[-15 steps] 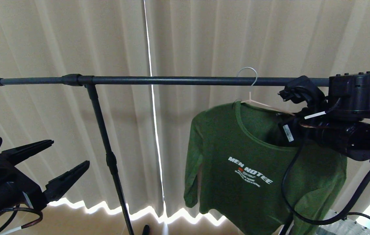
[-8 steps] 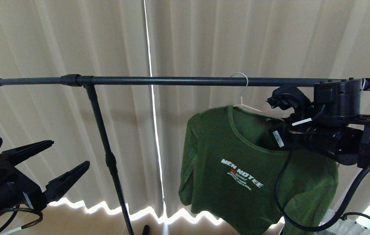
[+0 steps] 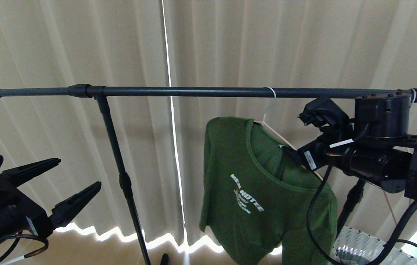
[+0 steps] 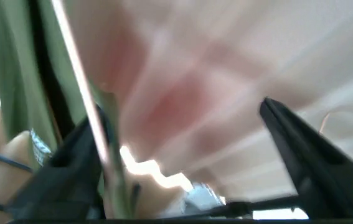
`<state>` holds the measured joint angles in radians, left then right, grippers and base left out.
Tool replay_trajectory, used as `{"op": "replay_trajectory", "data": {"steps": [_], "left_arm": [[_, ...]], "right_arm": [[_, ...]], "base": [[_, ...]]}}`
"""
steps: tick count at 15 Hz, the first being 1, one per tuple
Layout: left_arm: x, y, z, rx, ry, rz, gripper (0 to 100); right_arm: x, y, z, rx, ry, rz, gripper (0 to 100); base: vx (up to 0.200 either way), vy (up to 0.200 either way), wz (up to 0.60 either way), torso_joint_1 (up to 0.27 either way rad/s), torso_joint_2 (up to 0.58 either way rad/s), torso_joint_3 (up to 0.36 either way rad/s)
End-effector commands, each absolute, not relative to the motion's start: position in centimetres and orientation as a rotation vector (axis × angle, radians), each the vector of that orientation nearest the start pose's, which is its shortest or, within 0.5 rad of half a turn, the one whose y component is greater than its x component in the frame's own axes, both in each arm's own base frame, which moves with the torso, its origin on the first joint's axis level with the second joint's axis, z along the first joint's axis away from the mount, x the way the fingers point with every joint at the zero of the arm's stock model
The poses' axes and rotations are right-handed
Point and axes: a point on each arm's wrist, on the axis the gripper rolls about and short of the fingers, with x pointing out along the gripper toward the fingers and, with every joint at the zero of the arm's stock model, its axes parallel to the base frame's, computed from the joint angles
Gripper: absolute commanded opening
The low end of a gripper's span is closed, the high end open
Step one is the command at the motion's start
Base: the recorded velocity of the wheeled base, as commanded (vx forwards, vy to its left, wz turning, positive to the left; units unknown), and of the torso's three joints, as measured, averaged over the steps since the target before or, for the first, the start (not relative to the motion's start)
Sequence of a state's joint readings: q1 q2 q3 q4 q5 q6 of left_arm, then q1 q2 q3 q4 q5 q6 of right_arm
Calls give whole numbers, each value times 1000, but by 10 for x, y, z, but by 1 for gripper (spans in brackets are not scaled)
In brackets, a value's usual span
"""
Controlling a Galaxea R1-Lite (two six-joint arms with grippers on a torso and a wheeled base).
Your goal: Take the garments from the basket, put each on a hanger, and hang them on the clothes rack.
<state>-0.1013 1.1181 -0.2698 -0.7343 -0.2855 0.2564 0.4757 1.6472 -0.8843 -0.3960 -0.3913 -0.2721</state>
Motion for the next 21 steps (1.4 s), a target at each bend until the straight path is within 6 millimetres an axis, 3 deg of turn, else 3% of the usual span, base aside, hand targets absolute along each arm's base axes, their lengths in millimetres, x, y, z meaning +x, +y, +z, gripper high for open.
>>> {"op": "replay_trajectory", "data": {"steps": [1, 8, 11, 21], "left_arm": [[141, -21, 177, 242, 65, -399, 100], [140, -21, 176, 242, 70, -399, 100], [140, -21, 174, 243, 74, -401, 100], [140, -21, 174, 243, 74, -401, 100]], "right_arm": [[262, 127, 196, -419, 310, 144, 100], [241, 120, 207, -372, 223, 230, 100], [234, 118, 201, -365, 221, 300, 100], [227, 117, 204, -328, 143, 434, 100]], "base": [[0, 0, 0, 0, 0, 0], [0, 0, 0, 0, 0, 0], [0, 0, 0, 0, 0, 0], [0, 0, 0, 0, 0, 0]]}}
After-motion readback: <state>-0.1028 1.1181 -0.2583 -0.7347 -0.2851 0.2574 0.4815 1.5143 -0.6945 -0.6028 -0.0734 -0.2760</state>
